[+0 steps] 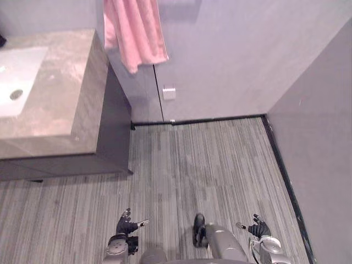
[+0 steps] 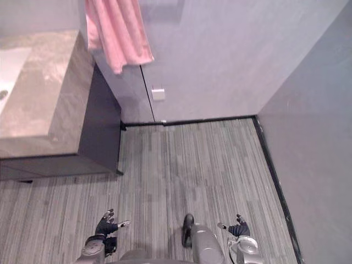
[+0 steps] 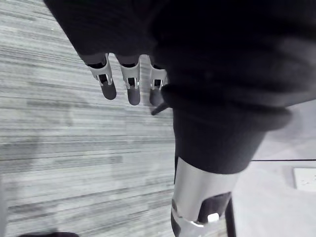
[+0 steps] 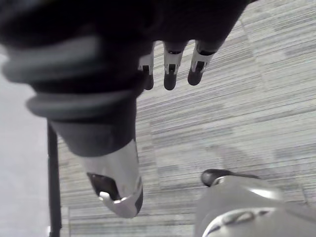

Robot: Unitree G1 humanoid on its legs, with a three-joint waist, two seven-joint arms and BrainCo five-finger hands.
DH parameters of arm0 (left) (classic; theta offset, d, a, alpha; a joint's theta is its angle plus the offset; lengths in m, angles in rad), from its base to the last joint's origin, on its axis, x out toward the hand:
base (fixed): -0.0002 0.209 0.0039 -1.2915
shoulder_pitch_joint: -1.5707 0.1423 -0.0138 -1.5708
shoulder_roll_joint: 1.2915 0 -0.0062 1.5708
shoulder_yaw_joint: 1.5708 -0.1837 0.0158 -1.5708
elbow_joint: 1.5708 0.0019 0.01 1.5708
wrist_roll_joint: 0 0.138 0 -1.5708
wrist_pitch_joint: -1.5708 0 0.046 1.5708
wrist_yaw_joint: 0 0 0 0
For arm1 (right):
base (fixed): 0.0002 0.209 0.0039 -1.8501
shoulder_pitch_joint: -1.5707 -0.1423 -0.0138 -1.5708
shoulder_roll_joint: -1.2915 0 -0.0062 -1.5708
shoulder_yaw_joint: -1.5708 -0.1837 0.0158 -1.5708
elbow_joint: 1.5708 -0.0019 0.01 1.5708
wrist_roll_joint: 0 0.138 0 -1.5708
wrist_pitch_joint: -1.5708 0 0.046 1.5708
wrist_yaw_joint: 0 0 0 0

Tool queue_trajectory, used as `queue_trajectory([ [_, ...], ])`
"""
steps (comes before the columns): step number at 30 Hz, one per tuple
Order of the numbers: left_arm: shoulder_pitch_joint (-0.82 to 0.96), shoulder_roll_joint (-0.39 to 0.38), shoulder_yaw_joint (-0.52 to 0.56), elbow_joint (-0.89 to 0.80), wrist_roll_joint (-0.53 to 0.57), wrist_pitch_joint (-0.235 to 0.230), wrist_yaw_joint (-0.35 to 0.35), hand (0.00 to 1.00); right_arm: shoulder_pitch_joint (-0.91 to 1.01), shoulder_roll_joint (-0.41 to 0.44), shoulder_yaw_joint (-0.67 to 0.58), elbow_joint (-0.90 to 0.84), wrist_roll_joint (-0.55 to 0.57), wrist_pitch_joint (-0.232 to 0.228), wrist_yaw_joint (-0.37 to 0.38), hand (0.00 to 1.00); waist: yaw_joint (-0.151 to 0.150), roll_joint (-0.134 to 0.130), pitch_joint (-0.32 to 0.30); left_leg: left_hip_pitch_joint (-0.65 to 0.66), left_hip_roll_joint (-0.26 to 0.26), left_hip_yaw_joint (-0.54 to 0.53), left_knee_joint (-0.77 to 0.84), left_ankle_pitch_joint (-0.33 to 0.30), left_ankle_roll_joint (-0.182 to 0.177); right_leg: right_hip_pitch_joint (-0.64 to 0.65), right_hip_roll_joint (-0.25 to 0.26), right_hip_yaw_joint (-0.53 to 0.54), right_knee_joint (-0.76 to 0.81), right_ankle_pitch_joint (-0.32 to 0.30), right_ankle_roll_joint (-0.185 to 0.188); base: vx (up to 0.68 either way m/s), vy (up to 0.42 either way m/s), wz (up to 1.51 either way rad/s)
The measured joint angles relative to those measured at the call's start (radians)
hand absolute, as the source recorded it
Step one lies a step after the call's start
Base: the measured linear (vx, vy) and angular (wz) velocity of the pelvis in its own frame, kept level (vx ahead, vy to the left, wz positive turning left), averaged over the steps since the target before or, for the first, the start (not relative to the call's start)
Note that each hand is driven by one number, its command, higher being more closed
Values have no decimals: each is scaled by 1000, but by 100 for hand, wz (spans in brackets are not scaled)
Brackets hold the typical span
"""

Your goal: Organize washtable

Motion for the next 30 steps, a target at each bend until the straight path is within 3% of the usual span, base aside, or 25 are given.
queue_trajectory([
  [2, -10, -17, 5, -14, 0, 0, 1, 0, -15, 6, -4, -1, 6, -5, -4, 0, 25, 9, 13, -109, -9, 3, -37, -27, 9, 46, -8, 16, -38, -10, 14, 308, 64, -21],
  [3, -9, -20, 5, -12, 0, 1, 1, 0, -18, 7, -7, 3, 8, -5, -5, 0, 27, -2, 18, -146, -31, 4, -107, -32, 16, 65, -24, 17, -49, -18, 28, 361, 164, -8],
  [5, -10, -21, 5, -17, -2, 0, 2, 0, -20, 17, -11, 14, 9, -5, -6, 0, 31, -20, 26, -176, -113, -1, -399, -19, 8, 109, -75, 18, -51, -53, 74, 320, 192, 2],
  [6, -14, -23, 3, -15, -2, 1, 2, 0, -18, 13, -18, 19, 8, -5, -7, 0, 30, -6, 19, -171, -146, -14, -595, 30, -16, 123, -87, 20, -53, -77, 102, 340, 254, -2],
  [7, -7, -23, 3, -12, -2, 1, 2, 0, -11, 11, -26, 21, 8, -5, -9, 0, 31, 9, 13, -169, -156, -28, -661, 114, 4, 126, -85, 23, -51, -91, 117, 434, 331, -15],
  [8, -8, -17, 5, -2, -2, 1, 5, 0, -12, 22, -26, 41, 8, -3, -12, 0, 43, -14, 3, -153, -195, -13, -674, 145, 66, 130, -116, 44, -44, -115, 135, 468, 323, -8],
  [10, -27, 8, 7, 11, -2, 2, 4, 0, -10, 24, -33, 44, 7, -3, -19, 0, 55, -52, -6, -169, -239, 10, -635, 72, 96, 112, -169, 72, -7, -132, 153, 375, 212, -3],
  [11, -27, 9, 7, 14, -2, 3, 5, 0, -13, 24, -38, 46, 7, -3, -21, 0, 57, -55, -6, -166, -246, 14, -623, 55, 101, 108, -181, 82, 25, -135, 158, 327, 193, -14],
  [13, -26, 13, 6, 27, -3, 3, 4, 0, -15, 27, -38, 46, 3, -3, -21, 0, 72, -57, -6, -98, -264, 43, -628, 2, 115, 35, -215, 143, 246, -130, 174, 433, 269, -32],
  [15, -20, 14, -16, 25, -13, 11, -16, 0, -14, 38, -24, 48, -5, -3, -18, 0, 65, -66, -11, -4, -286, 58, -668, -38, 127, -80, -240, 194, 563, -87, 255, 439, 190, -22],
  [16, -19, 16, -17, 26, -12, 10, -13, 0, -14, 44, -9, 48, -11, 2, -17, 0, 48, -74, -14, 48, -293, 58, -691, -45, 140, -142, -250, 184, 712, -95, 243, 407, 94, -2],
  [19, -17, 33, -13, 26, -12, 7, 1, 0, -13, 43, 5, 49, -32, 7, -11, 0, 29, -74, -13, 177, -288, 54, -749, -53, 150, -240, -239, 99, 792, -144, 169, 432, 33, 6],
  [21, -26, 36, -4, 28, -13, 6, 2, 0, -19, 41, 8, 51, -37, 7, -2, 0, 18, -57, -4, 249, -255, 47, -790, -52, 148, -313, -187, 34, 661, -163, 137, 468, -65, 9],
  [23, -35, 39, 5, 30, -13, 6, 3, 0, -25, 35, 10, 49, -38, 5, 0, 0, 14, -49, 1, 281, -222, 30, -796, -52, 143, -355, -126, 14, 442, -139, 124, 452, -129, 22],
  [24, -35, 47, 5, 31, -13, 4, 2, 0, -16, 31, 11, 50, -39, 6, 0, 0, 8, -55, -2, 303, -217, 12, -798, -59, 106, -356, -96, 20, 260, -44, 111, 336, -116, 39],
  [25, -32, 54, 5, 33, -13, 4, 2, 0, -7, 31, 11, 49, -40, 6, 0, 0, 5, -64, -8, 315, -221, -2, -798, -70, 85, -353, -91, 30, 183, 23, 104, 554, -210, 62],
  [26, -37, 41, 5, 60, -13, 6, 2, 0, 5, 14, 10, 59, -41, 7, 0, 0, -4, -66, -15, 352, -213, -38, -798, -110, 27, -341, -81, 35, 177, 156, 51, 458, -168, 41],
  [27, -33, 29, 5, 71, -12, 5, -1, 0, 2, 10, 7, 62, -40, 9, -1, 0, -2, -43, -26, 356, -185, -56, -794, -97, 5, -340, -61, 31, 201, 133, 42, 544, -210, 33],
  [28, -30, 25, 6, 72, -12, 4, -1, 0, 2, 12, 4, 60, -41, 8, 0, 0, -4, -44, -28, 355, -178, -62, -781, -86, -14, -334, -61, 27, 205, 106, 40, 407, -189, 14],
  [30, -39, -6, 13, 69, -12, 4, -1, 0, 8, 15, 0, 50, -39, 9, 0, 0, -11, -21, -24, 280, -142, -94, -589, -70, -40, -284, -49, -14, 187, 57, 28, 352, -203, 38],
])
